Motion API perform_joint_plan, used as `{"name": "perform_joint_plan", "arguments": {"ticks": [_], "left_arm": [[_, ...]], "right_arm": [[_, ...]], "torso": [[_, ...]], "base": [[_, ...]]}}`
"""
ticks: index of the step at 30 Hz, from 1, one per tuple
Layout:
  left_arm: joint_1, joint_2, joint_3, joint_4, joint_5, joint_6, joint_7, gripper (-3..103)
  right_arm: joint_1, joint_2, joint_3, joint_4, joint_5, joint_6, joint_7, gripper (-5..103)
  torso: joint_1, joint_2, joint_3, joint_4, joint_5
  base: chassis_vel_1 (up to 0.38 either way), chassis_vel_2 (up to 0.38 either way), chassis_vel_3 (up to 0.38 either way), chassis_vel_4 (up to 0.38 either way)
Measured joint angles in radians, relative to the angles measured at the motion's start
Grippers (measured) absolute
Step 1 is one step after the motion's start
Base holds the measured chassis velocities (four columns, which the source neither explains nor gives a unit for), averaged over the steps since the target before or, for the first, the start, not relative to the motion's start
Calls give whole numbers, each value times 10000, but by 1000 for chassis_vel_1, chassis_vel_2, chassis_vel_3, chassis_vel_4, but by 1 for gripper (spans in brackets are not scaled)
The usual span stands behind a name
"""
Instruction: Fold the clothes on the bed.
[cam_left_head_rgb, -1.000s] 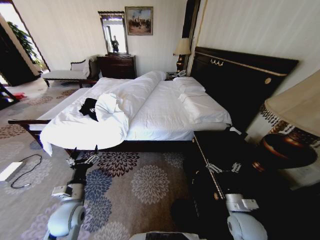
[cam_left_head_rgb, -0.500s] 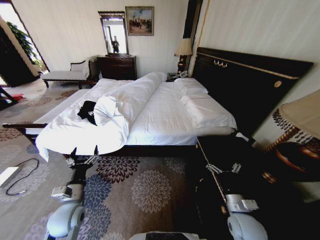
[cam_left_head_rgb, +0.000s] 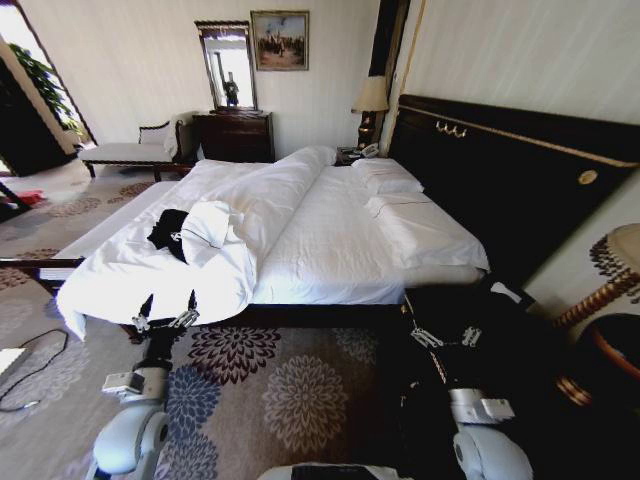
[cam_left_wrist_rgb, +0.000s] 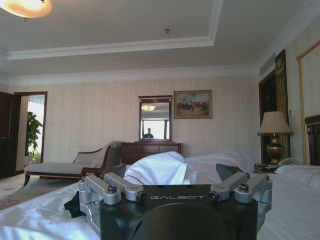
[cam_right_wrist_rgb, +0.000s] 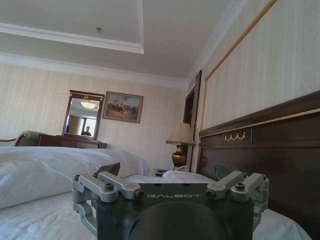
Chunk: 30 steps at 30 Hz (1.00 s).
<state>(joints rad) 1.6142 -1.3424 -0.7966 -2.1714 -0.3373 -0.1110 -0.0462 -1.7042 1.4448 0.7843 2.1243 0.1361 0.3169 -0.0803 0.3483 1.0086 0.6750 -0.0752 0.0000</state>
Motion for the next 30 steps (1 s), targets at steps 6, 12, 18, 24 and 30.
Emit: {"name": "perform_joint_plan", "arguments": {"ticks": [6,12,18,24,30], "left_arm": [[-54,2,33,98,0,0,4,100],[-98,35,44,193,0,0,8,100],[-144,58,55,255,-17,1,10,100],[-180,60,76,265,-34,0,14,100],[-190,76,77,264,-46,0,15,100]], "right_arm": [[44,26,-4,-71,-21,1,-2,100],[110,72,-6,-144,-42,4,-2,100],[154,132,-13,-181,-59,4,-2,100],[242,146,40,-216,-40,-10,4,100],[313,142,77,-287,0,-33,24,100]], "torso": [[0,0,0,0,0],[0,0,0,0,0],[0,0,0,0,0],[1,1,0,-1,0],[4,0,1,1,0]], "base": [[-163,153,159,-146],[-146,147,132,-151],[-129,147,140,-142],[-164,152,159,-158],[-156,166,160,-156]]}}
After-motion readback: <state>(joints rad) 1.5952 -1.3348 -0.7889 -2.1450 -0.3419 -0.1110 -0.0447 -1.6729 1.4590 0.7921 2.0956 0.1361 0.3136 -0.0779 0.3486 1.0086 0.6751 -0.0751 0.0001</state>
